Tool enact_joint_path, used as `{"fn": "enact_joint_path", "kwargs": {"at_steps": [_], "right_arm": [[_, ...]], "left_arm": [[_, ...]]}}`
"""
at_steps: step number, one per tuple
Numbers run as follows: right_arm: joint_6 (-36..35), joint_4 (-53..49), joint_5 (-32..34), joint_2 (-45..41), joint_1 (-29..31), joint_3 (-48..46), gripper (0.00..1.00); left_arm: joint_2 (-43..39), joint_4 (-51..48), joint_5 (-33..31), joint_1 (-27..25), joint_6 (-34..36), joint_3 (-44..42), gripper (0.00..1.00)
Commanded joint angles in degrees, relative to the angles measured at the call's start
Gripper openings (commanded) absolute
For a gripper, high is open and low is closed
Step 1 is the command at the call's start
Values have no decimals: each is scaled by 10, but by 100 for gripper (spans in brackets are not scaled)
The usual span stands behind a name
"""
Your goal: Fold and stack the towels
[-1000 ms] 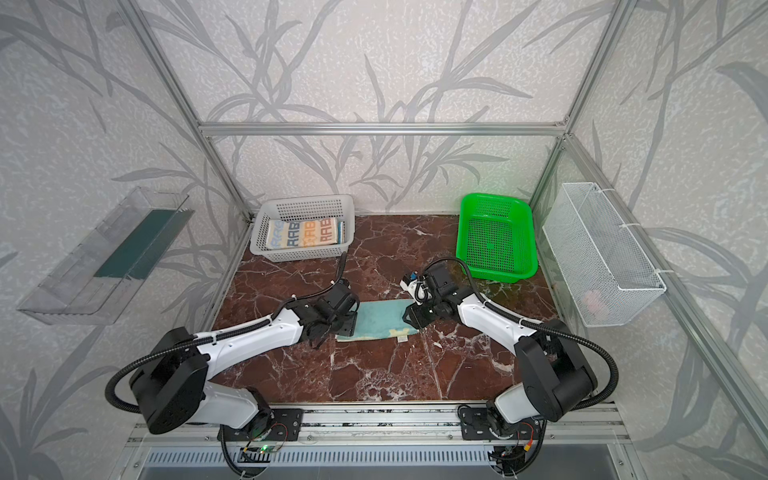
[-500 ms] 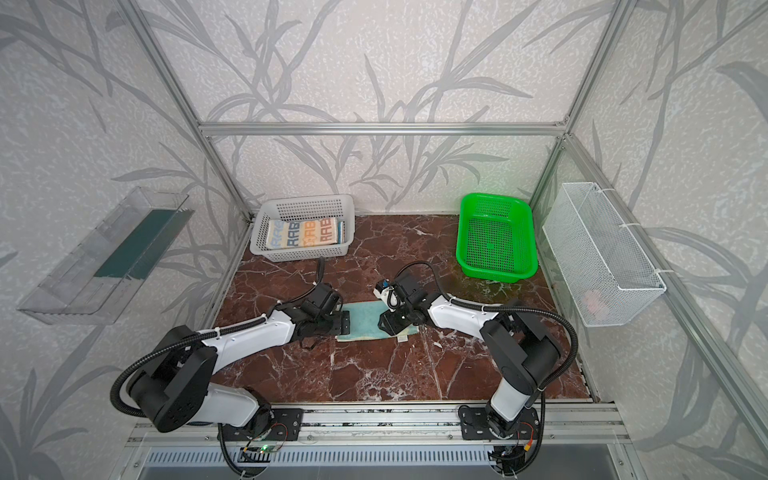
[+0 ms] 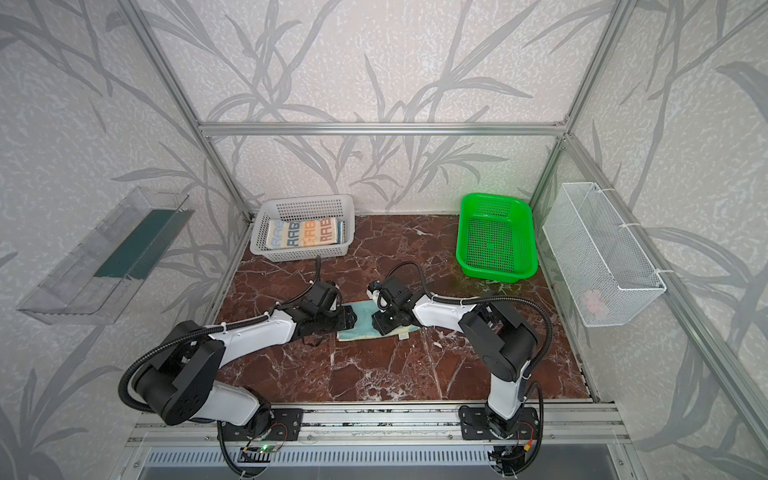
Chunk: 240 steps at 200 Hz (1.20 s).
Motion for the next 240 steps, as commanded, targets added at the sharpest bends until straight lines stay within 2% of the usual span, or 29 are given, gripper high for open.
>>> {"fn": "enact_joint_path", "kwargs": {"at_steps": [1,51,99,119,154,166,180,213,240], "right_arm": [[18,-19,16,20,-1,8,45],[34,3,4,38,-1,4,44],[36,8,1,41,-1,-2,44],[35,7,3,41,-1,-5,44],[32,2,12,37,-1,-6,44],[30,0,15,38,-1,-6,44],[29,-1,16,37,-1,-4,44],[26,-1,17,38,-3,0,44],[22,5,20,16,-14,-4,45]], "left_arm": [[24,-25,58,-2,-38,-32,70],[36,-2,73,-7,-66,-49,64],[63,43,75,-9,-84,-46,49],[64,34,61,-8,-80,-34,40],[49,-3,30,-7,-62,-15,19],[43,-13,20,-7,-57,-12,17],[37,-21,10,-6,-54,-8,0],[33,-35,-7,-4,-35,8,0],[49,-82,-33,-2,5,65,0]]}}
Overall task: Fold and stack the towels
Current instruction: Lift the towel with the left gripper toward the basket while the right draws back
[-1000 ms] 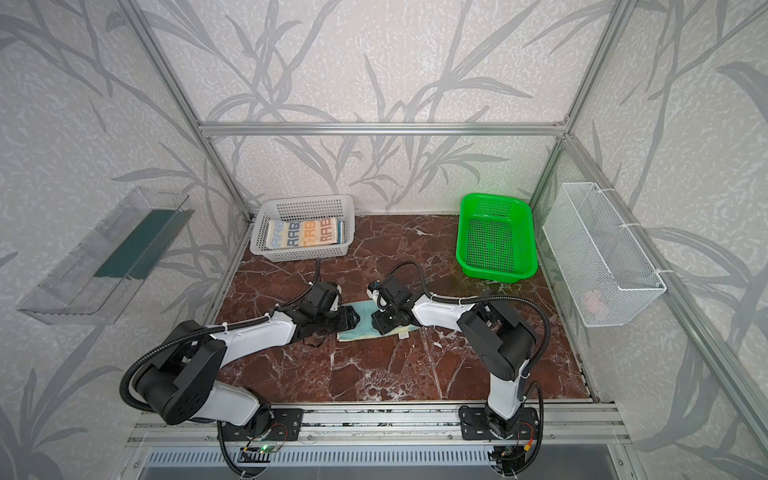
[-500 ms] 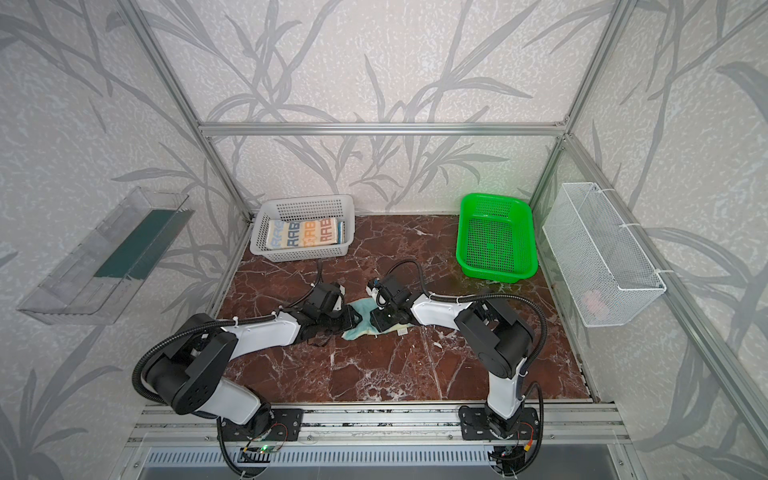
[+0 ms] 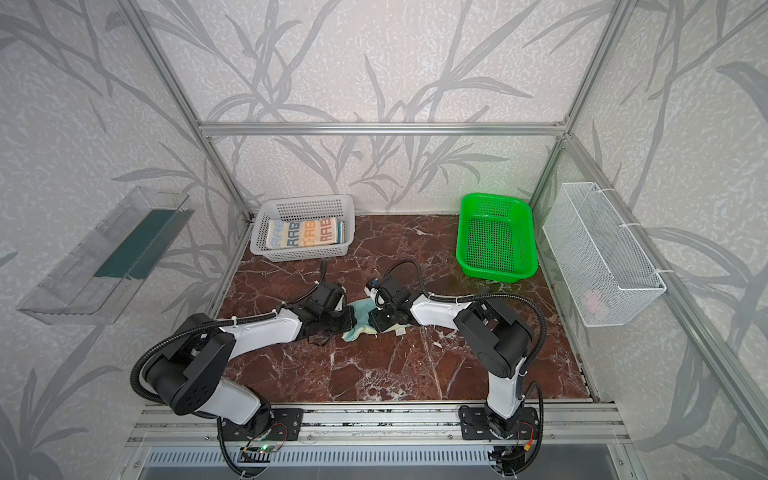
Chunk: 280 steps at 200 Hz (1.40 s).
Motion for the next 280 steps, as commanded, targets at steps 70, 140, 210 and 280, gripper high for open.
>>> {"fn": "enact_joint_path", "kwargs": {"at_steps": [70,140,210,280], "right_arm": [[-40,19,98,-183,-78,-104,51],[-83,94,120,-276,-81,-204,54],[-94,156,92,-282,-81,-253,54],[-81,169,72,-272,-81,-267,53]], "left_arm": [[147,-313,-122,25,202,341,0],[357,-550,-127,56,348,740,0],[528,-680,-97,106,363,1114,0],[504,-590,-39,170,355,1104,0]]}}
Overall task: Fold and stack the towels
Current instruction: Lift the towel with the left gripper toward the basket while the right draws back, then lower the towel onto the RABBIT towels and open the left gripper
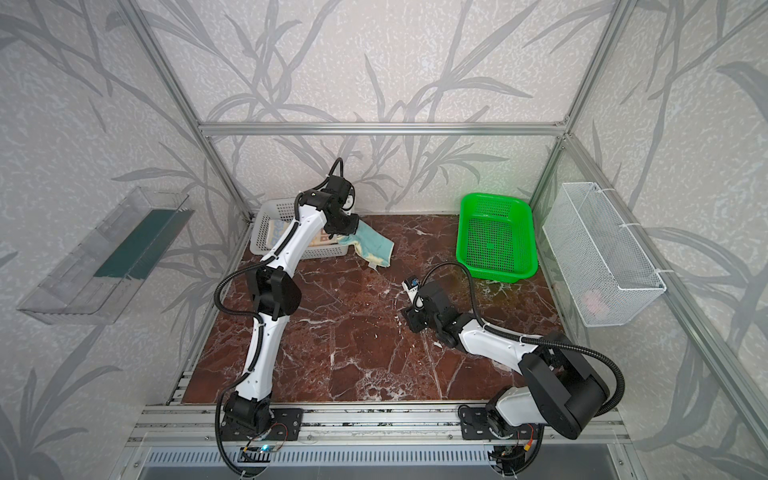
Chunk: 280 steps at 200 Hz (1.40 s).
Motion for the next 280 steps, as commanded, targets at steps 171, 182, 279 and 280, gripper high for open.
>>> {"fn": "enact_joint_path", "kwargs": {"at_steps": [171,182,279,280], "right_arm": [[22,1,-9,43,41,18,53],[22,-3,-7,45,45,21,53],[28,-49,13,61,80,49,53],[28,-49,13,62,80,49,53]], "left_arm": [[-12,89,-18,134,84,24,0],[-6,87,-28,136,91,24,0],[39,102,-129,159,149,22,0],[39,103,-130,160,149,21,0]]}}
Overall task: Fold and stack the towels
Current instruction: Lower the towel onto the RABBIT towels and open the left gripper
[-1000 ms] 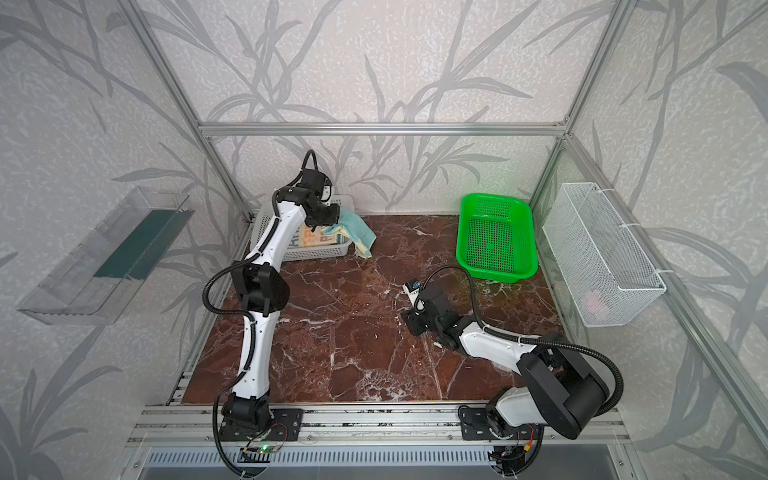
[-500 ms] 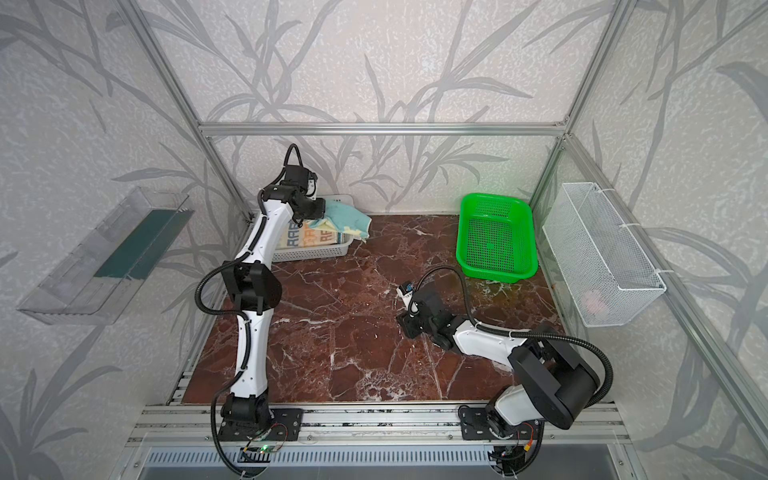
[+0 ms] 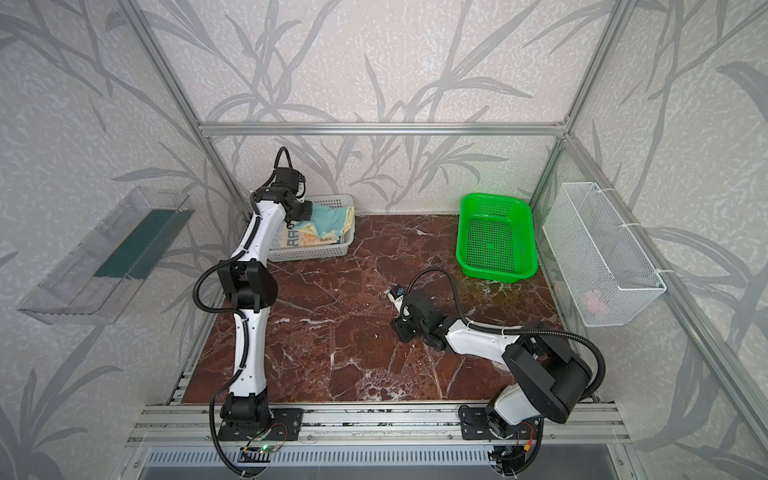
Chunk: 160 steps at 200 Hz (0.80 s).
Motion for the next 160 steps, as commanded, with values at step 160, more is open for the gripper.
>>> {"fn": "enact_joint_path", "kwargs": {"at_steps": [160], "right_arm": [[-10,-67,32,49,47,80,53]], "left_arm": [[21,12,-56,37,42,-28,16]]}}
